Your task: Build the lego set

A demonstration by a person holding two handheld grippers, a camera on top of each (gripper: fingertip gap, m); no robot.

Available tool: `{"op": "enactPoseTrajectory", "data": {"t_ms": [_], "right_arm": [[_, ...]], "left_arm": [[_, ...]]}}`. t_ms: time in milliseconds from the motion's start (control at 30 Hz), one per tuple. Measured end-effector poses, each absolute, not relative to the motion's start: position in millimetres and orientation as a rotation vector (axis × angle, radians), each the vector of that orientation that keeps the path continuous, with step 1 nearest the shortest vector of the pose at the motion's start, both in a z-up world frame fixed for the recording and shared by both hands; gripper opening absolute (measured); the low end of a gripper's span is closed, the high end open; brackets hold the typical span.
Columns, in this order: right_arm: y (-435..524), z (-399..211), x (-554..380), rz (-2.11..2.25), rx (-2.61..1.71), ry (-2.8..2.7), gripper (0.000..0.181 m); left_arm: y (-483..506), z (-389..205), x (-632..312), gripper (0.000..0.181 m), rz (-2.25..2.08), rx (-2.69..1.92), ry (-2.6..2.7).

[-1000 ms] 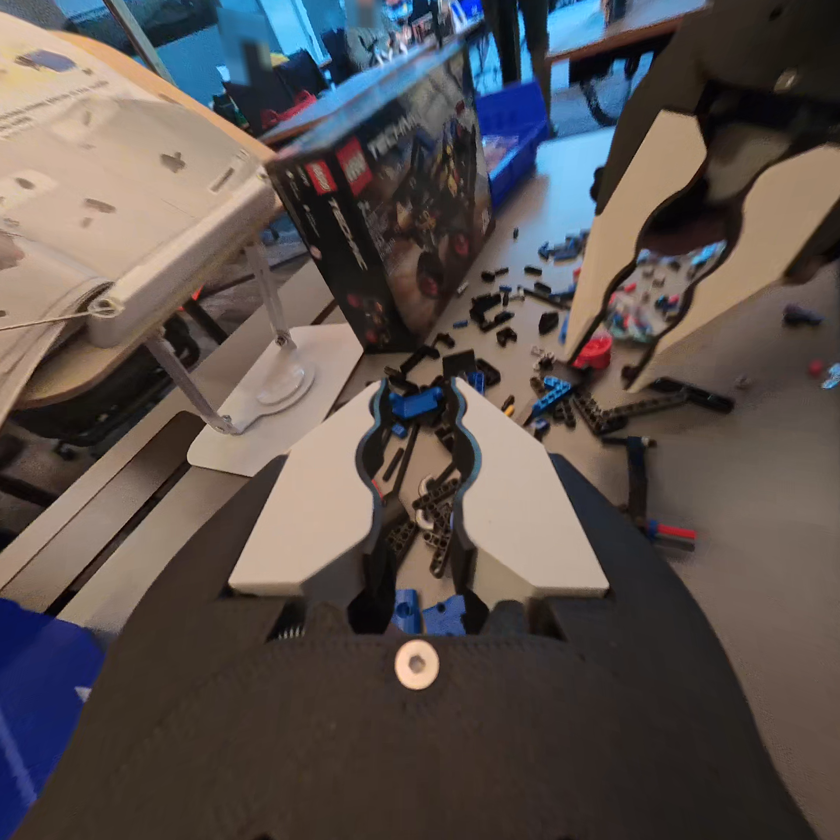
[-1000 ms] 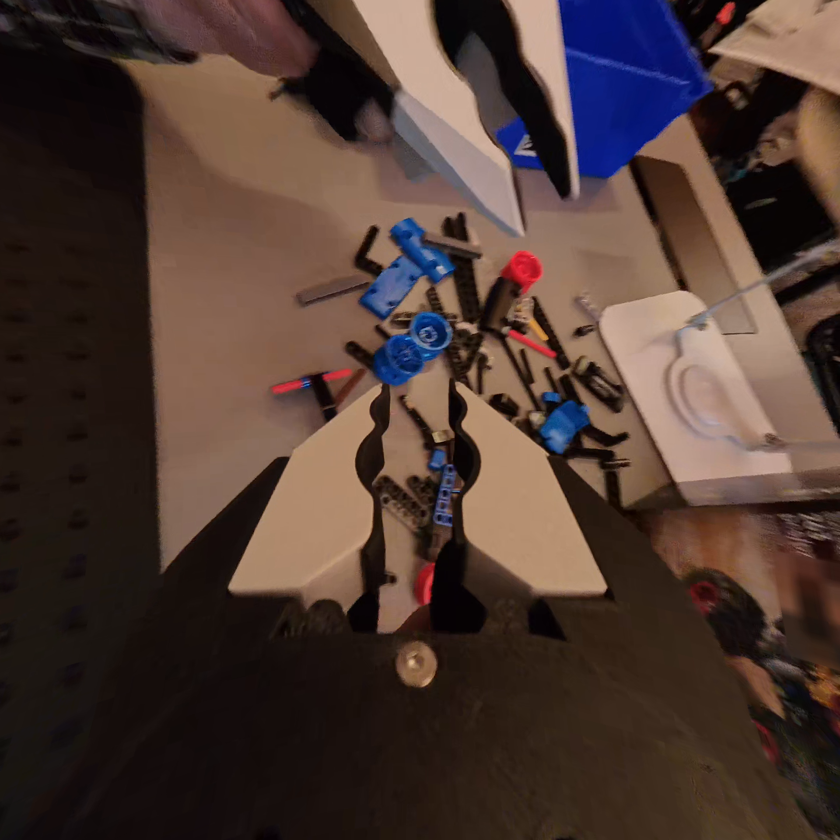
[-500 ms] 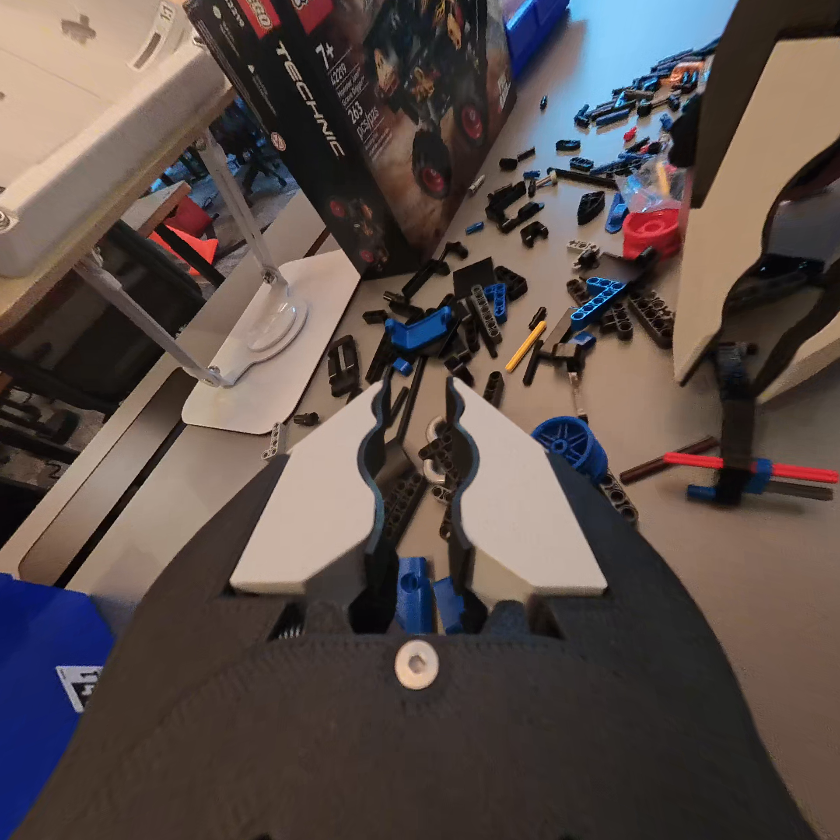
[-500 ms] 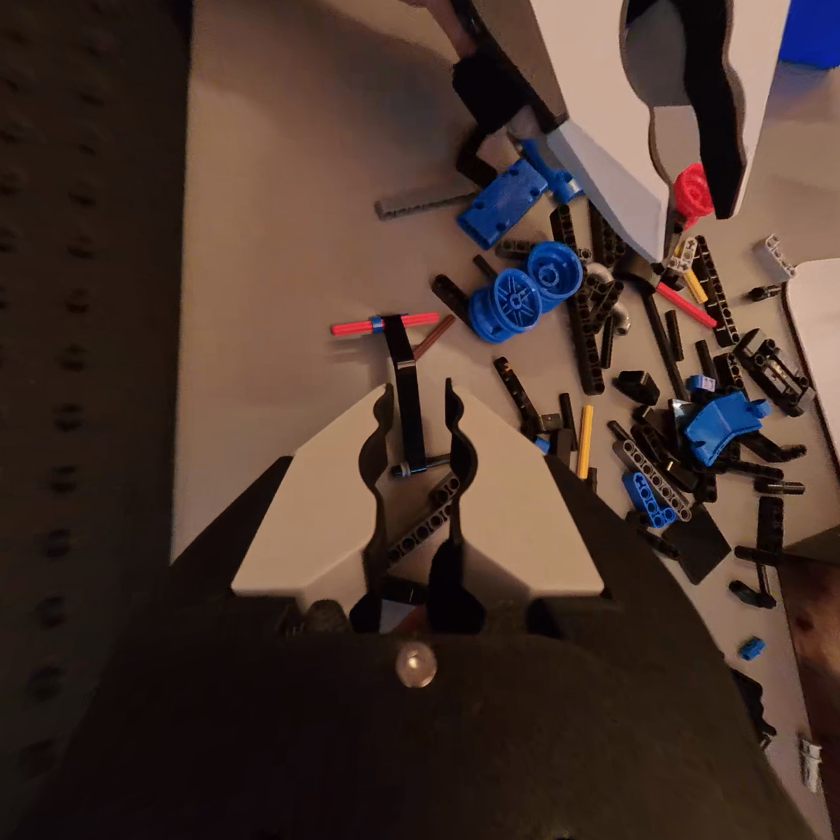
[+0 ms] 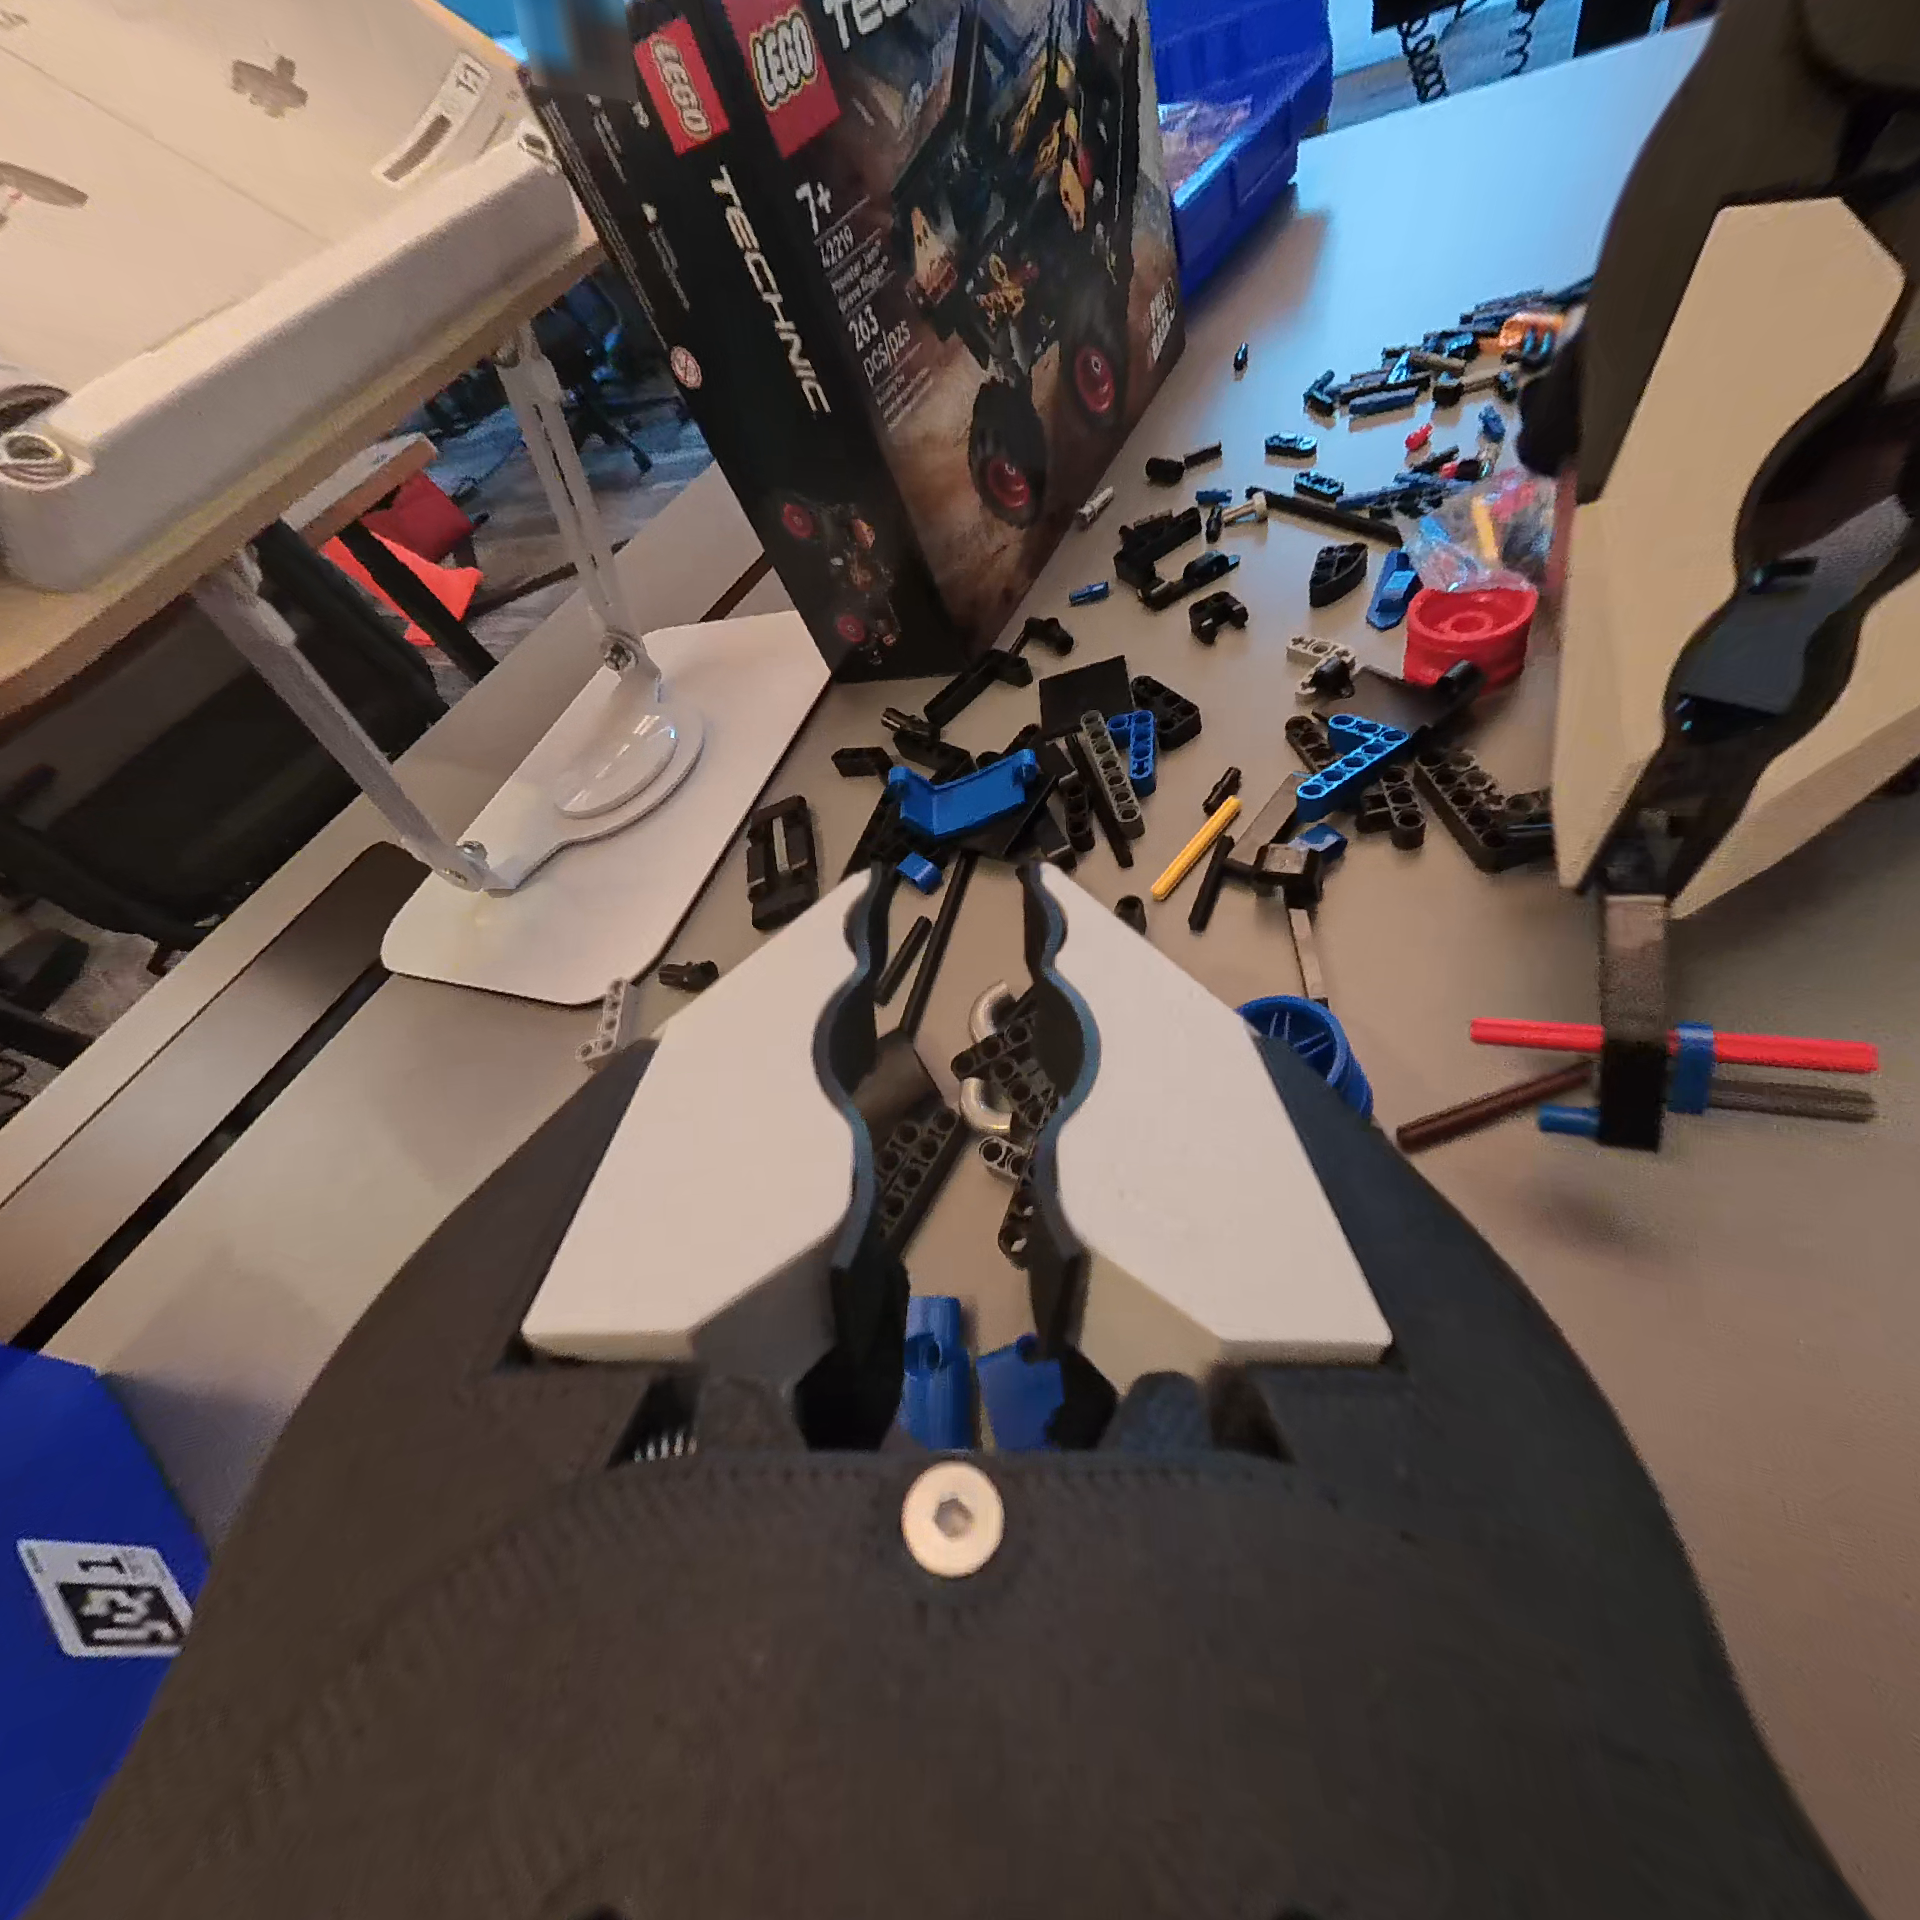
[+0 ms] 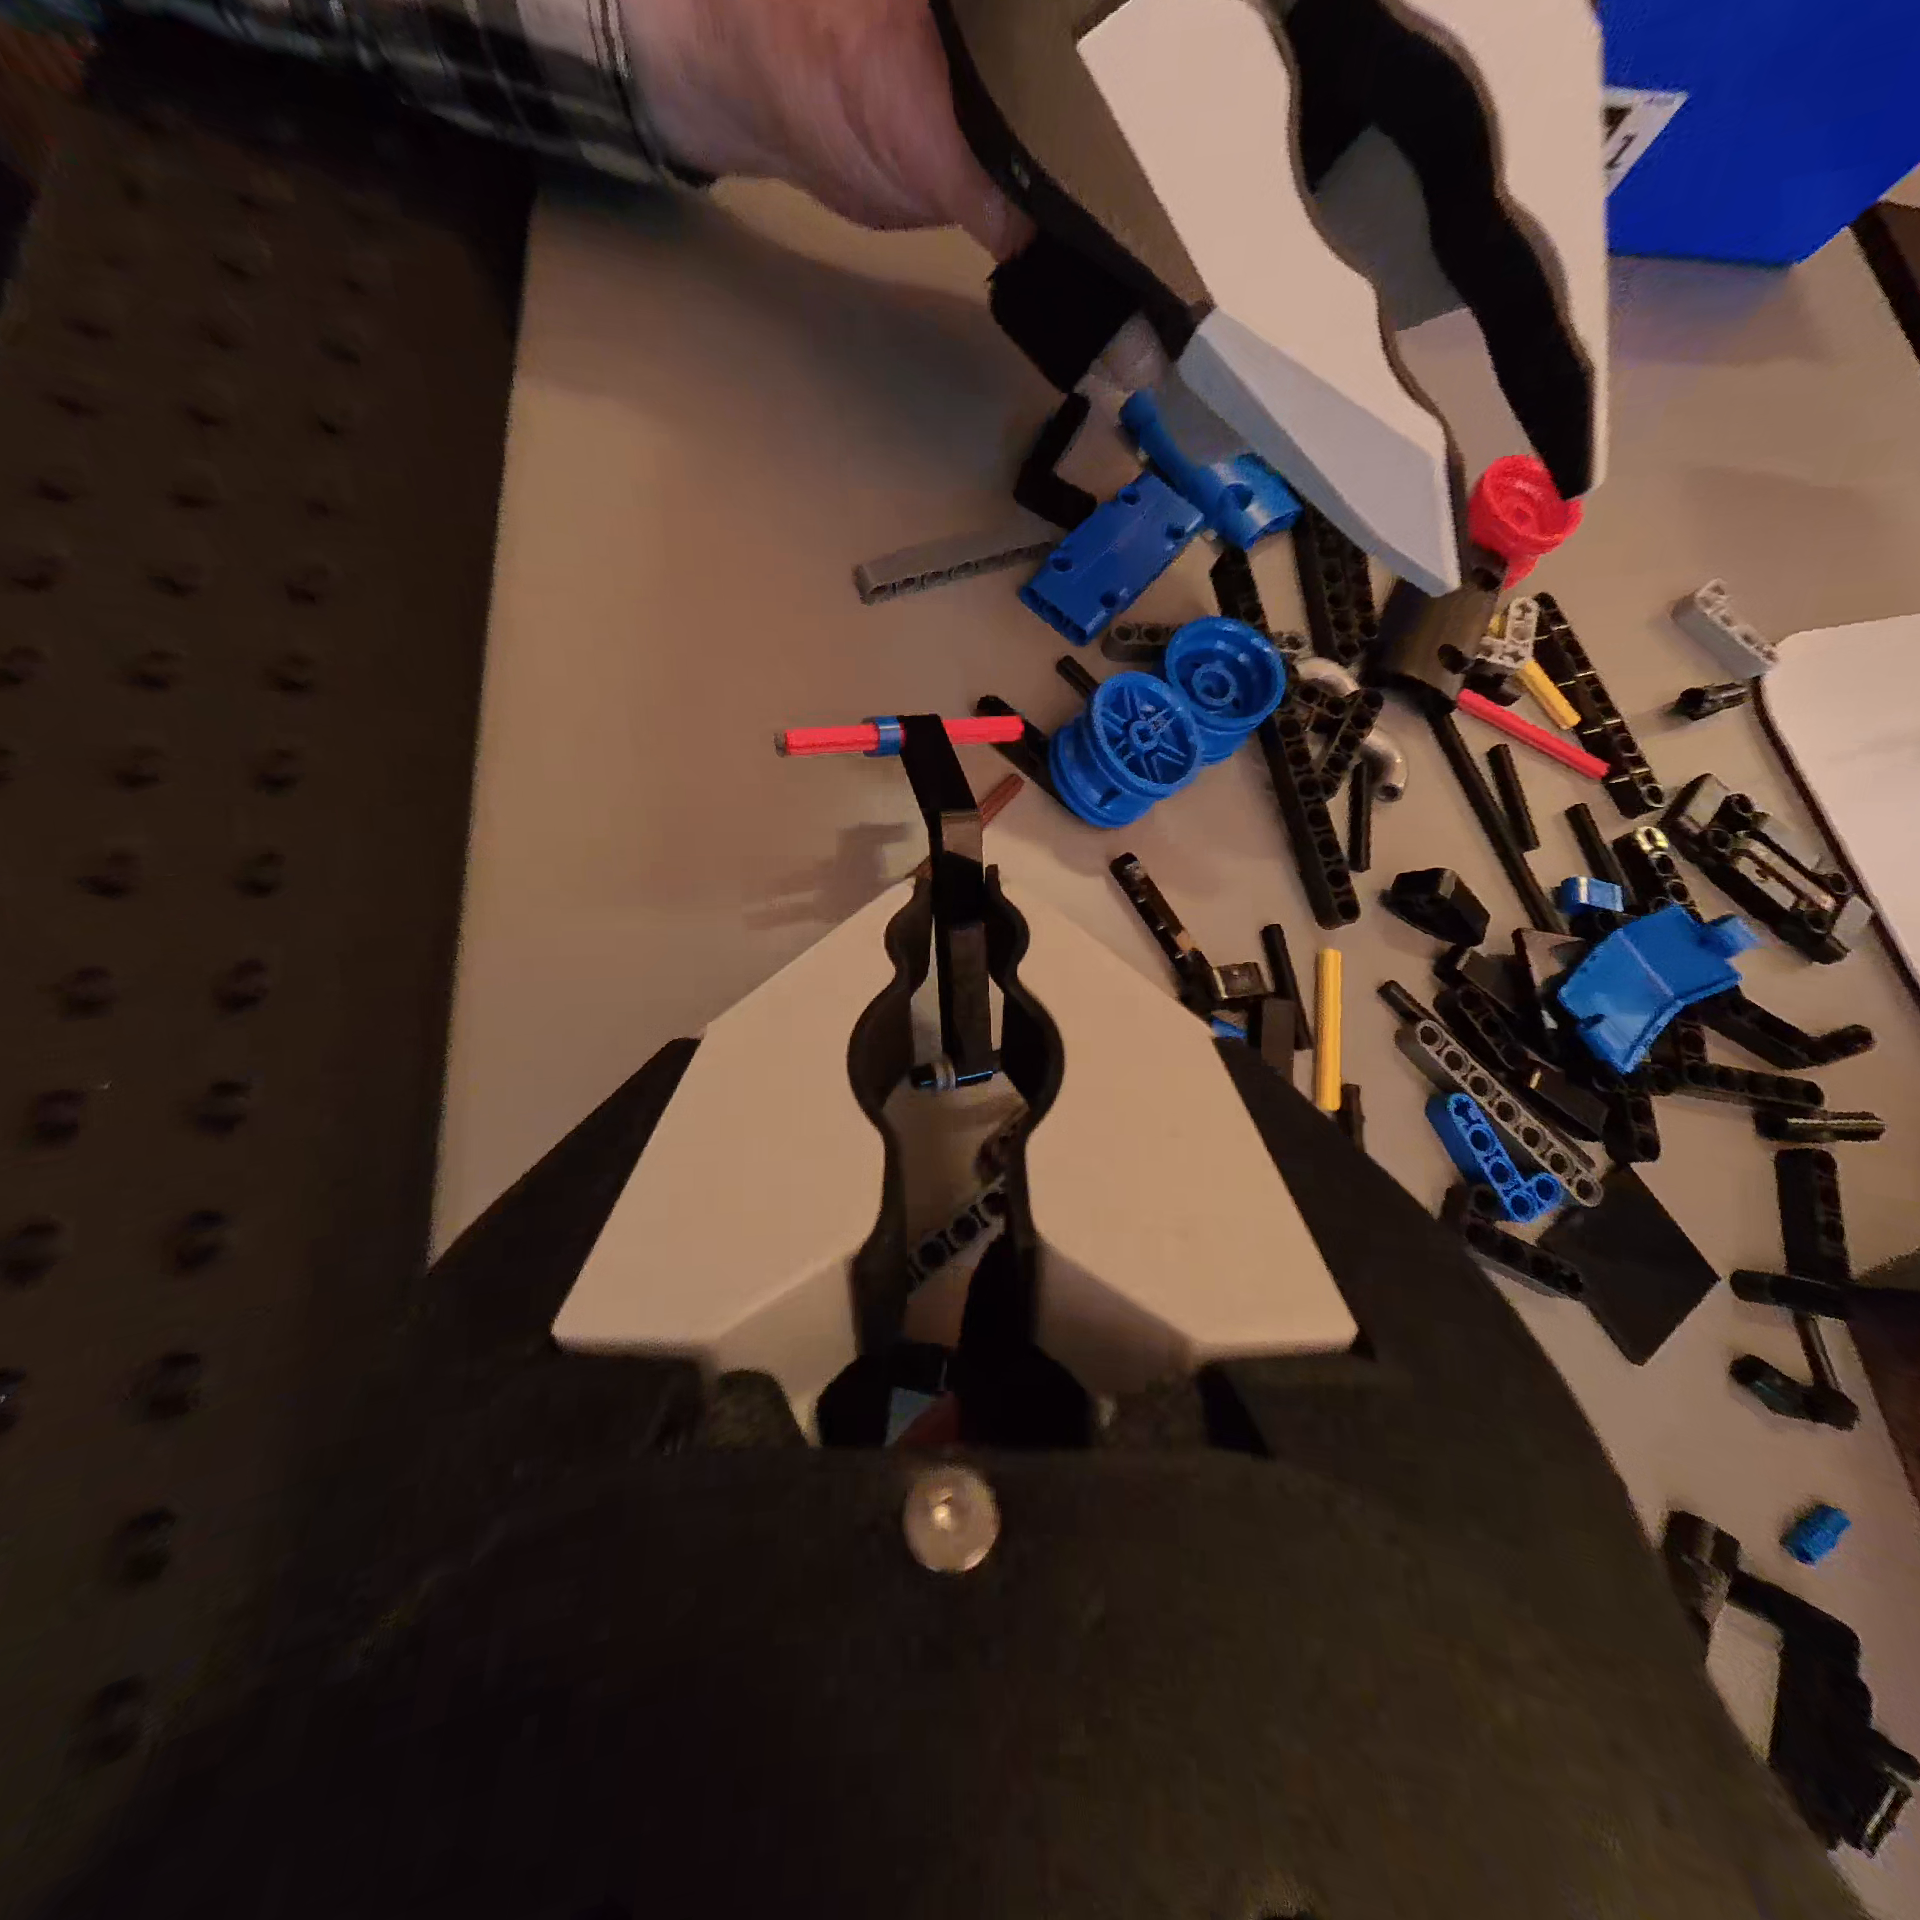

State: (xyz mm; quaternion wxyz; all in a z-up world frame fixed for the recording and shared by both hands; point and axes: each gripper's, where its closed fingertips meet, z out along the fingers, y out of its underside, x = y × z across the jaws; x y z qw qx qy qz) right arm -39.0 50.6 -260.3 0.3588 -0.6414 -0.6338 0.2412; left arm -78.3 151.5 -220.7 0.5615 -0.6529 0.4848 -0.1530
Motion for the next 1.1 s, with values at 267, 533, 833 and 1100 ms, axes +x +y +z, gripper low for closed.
{"op": "enactPoseTrajectory", "data": {"t_ms": [267, 533, 833, 1100], "right_arm": [[68.0, -226.3, -33.8, 0.708, -1.595, -1.425, 0.008], [81.6, -209.8, -24.6, 0.736, -1.565, -1.298, 0.007], [89.3, -208.6, -19.6, 0.691, -1.565, -1.265, 0.008], [103.6, -200.7, -8.8, 0.674, -1.584, -1.163, 0.008]], "left_arm": [[154.3, -214.5, -78.5, 0.039, -0.406, -1.560, 1.081], [143.0, -201.9, -67.5, 0.042, -0.443, -1.486, 1.104], [137.3, -194.2, -65.6, 0.044, -0.533, -1.455, 1.087], [99.8, -176.1, -47.4, 0.043, -0.875, -1.359, 1.132]]}}
